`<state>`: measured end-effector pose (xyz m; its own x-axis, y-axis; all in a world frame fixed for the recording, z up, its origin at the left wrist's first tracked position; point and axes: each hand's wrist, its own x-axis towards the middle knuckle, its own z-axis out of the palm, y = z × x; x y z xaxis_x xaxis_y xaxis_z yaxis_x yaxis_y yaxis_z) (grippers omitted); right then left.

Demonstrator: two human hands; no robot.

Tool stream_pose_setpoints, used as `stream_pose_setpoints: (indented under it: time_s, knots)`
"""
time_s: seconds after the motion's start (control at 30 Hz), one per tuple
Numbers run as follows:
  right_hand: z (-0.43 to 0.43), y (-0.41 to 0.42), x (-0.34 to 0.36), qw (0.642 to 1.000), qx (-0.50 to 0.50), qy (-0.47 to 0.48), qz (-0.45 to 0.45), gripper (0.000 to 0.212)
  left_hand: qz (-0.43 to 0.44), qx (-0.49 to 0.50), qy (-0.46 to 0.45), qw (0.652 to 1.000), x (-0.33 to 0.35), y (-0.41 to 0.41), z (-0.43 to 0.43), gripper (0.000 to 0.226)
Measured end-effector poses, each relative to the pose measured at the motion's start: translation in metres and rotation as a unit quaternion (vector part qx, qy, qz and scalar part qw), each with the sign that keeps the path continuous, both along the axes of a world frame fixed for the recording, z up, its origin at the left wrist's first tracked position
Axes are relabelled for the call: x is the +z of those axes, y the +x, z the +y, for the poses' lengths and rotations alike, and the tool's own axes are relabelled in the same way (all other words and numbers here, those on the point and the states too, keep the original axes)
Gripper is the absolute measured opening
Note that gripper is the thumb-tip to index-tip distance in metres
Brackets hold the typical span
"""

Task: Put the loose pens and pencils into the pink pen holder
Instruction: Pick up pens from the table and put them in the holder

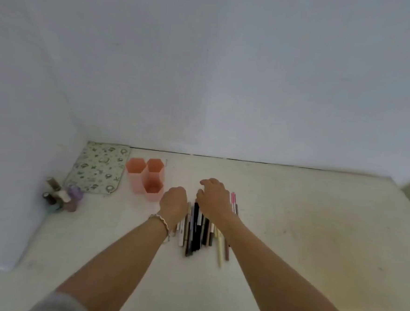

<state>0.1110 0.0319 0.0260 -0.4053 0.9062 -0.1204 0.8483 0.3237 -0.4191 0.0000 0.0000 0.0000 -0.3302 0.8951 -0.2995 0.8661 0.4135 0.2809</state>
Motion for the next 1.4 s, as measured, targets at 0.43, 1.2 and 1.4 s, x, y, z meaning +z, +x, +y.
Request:
stream_pose_setpoints:
  time_s: [0.43,1.2,1.4]
  knots:
    - [0.052,-0.023,-0.042,0.996,0.014,-0.058,0.073,0.032,-0.038,0.100,-0.033,0.994,-0.039,0.002,0.016,0.040]
    - [0.136,-0.069,-0.015,0.937,-0.029,-0.294,0.186,0.022,-0.115,0.234,0.470,0.843,0.022,-0.154,0.012,0.049]
    - [0.128,-0.094,0.033,0.862,-0.108,-0.231,0.437,0.011,-0.030,0.260,0.453,0.852,0.008,-0.152,-0.003,0.031]
